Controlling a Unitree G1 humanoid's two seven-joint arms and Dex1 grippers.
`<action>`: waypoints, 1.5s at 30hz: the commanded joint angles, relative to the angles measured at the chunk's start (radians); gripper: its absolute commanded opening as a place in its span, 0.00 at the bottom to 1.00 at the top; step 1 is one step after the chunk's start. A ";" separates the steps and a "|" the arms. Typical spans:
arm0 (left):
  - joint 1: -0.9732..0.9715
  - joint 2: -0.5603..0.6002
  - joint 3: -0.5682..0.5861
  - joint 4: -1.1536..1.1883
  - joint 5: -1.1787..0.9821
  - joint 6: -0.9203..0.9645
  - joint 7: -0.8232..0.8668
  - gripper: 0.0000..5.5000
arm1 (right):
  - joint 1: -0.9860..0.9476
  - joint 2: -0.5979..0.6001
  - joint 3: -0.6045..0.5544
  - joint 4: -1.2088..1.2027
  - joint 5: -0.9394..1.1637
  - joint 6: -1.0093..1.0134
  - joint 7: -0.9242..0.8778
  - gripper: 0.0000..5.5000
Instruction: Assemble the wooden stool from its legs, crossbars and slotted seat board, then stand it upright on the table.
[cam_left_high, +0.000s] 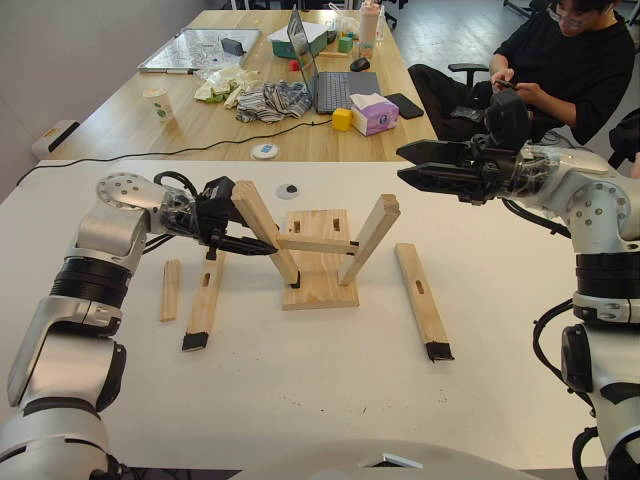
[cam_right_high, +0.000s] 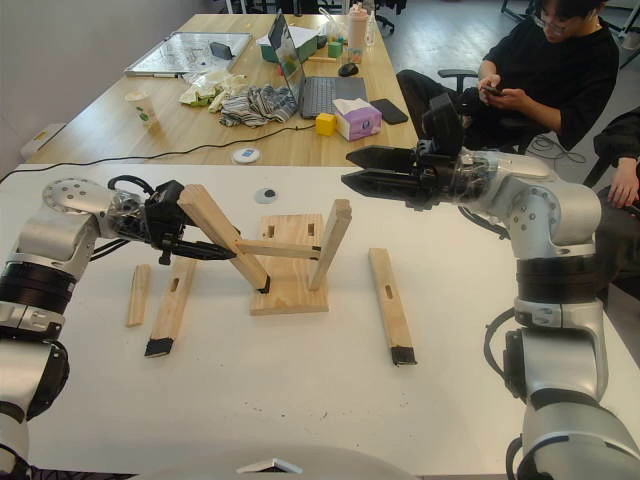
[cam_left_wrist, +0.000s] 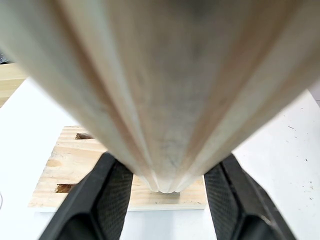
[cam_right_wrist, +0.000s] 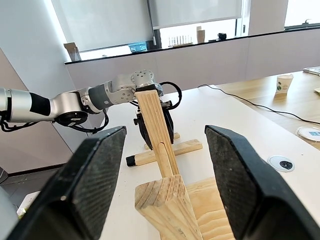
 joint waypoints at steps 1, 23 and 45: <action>0.104 -0.044 -0.238 0.030 0.254 0.031 -0.016 0.37 | 0.020 0.025 -0.014 -0.040 0.000 -0.019 -0.027 0.53; 0.454 -0.140 -0.568 0.091 0.428 0.214 0.345 0.37 | -0.182 0.072 0.081 -0.133 -0.074 0.046 -0.266 0.53; 0.561 0.245 0.268 -0.702 -0.195 0.456 0.218 0.69 | 0.232 -0.248 -0.062 -0.015 -0.162 -0.143 -0.033 0.53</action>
